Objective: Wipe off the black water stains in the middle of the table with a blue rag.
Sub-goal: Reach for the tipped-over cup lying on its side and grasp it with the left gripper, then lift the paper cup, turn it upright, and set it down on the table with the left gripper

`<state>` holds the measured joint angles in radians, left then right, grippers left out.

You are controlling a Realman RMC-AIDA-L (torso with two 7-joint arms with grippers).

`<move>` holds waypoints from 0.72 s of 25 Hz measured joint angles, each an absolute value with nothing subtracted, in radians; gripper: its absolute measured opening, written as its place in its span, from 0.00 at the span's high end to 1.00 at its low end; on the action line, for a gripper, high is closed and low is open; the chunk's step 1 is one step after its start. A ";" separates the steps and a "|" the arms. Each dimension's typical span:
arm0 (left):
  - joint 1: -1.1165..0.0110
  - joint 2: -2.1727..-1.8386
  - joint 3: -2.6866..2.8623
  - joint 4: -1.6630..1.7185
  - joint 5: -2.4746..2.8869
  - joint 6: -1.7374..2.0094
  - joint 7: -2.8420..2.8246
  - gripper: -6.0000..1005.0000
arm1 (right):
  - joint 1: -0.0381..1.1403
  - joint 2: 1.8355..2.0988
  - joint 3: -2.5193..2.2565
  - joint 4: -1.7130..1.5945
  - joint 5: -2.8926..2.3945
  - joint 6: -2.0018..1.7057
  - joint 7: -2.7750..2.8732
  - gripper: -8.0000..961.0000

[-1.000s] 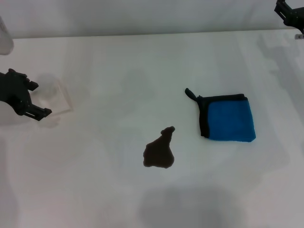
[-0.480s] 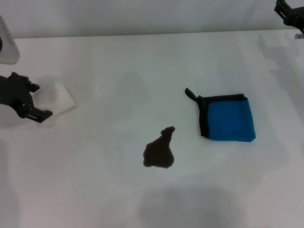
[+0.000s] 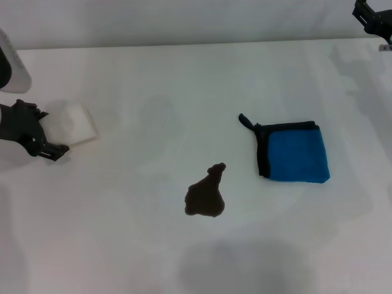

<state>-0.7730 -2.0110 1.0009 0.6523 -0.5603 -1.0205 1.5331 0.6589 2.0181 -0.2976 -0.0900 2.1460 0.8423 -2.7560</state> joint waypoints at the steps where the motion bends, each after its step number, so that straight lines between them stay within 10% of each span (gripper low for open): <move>1: -0.773 -2.012 1.001 0.649 -0.563 -1.015 1.535 0.15 | 0.659 2.018 -0.298 -0.089 2.146 0.842 -2.756 0.11; 18: -0.752 -2.037 0.999 0.655 -0.595 -0.974 1.532 0.22 | 0.652 2.020 -0.298 -0.083 2.146 0.845 -2.755 0.11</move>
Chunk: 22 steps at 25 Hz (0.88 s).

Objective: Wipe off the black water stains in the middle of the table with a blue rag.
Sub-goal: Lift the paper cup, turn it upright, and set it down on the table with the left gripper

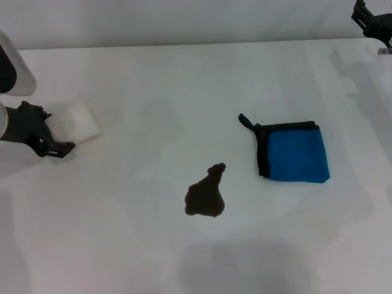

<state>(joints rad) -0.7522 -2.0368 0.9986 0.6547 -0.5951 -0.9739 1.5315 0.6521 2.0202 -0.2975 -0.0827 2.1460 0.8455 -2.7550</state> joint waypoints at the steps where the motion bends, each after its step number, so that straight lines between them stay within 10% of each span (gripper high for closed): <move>1: -0.752 -2.039 0.999 0.658 -0.605 -0.974 1.530 0.24 | 0.651 2.020 -0.298 -0.083 2.146 0.846 -2.755 0.11; 22: -0.488 -2.079 1.205 0.841 -1.206 -0.773 1.557 0.29 | 0.644 2.015 -0.297 -0.090 2.146 0.841 -2.755 0.11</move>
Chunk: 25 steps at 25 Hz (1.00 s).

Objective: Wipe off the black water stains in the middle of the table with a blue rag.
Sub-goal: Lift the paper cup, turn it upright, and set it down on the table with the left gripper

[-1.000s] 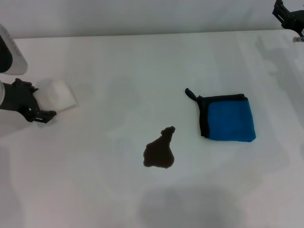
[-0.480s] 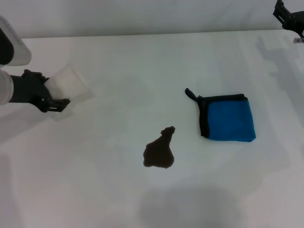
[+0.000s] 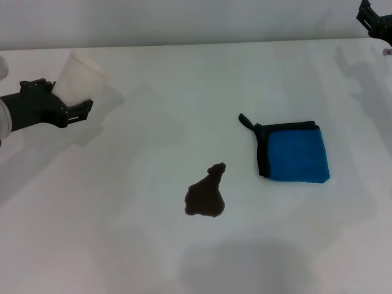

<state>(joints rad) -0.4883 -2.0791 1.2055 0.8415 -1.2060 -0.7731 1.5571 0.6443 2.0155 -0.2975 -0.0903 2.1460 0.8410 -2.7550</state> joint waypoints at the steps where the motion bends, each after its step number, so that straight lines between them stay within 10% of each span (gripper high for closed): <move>1: -0.463 -2.080 1.245 0.844 -1.271 -0.735 1.593 0.29 | 0.644 2.015 -0.298 -0.090 2.146 0.841 -2.755 0.11; 25: -0.324 -2.086 1.629 0.490 -2.695 -0.750 2.543 0.25 | 0.613 2.011 -0.298 -0.106 2.146 0.842 -2.755 0.11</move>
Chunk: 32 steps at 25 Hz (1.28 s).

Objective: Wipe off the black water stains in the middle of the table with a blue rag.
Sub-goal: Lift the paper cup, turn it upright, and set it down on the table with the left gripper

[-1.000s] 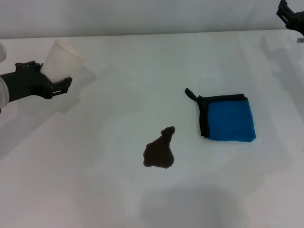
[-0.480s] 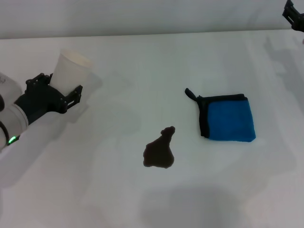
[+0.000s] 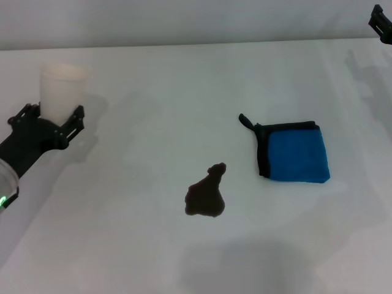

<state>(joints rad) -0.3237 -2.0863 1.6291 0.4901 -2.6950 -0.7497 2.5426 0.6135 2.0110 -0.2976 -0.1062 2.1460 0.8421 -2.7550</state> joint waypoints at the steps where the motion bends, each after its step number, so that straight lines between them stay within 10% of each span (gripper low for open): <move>1: -0.331 -2.086 1.629 0.462 -2.716 -0.759 2.545 0.25 | 0.613 2.011 -0.298 -0.106 2.146 0.843 -2.755 0.11; 32: -0.443 -2.088 1.631 0.267 -2.735 -0.720 2.557 0.19 | 0.628 2.011 -0.298 -0.106 2.146 0.849 -2.755 0.11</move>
<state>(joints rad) -0.4432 -2.0878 1.6306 0.2669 -2.7352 -0.7197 2.5569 0.6277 2.0111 -0.2976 -0.1059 2.1460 0.8487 -2.7550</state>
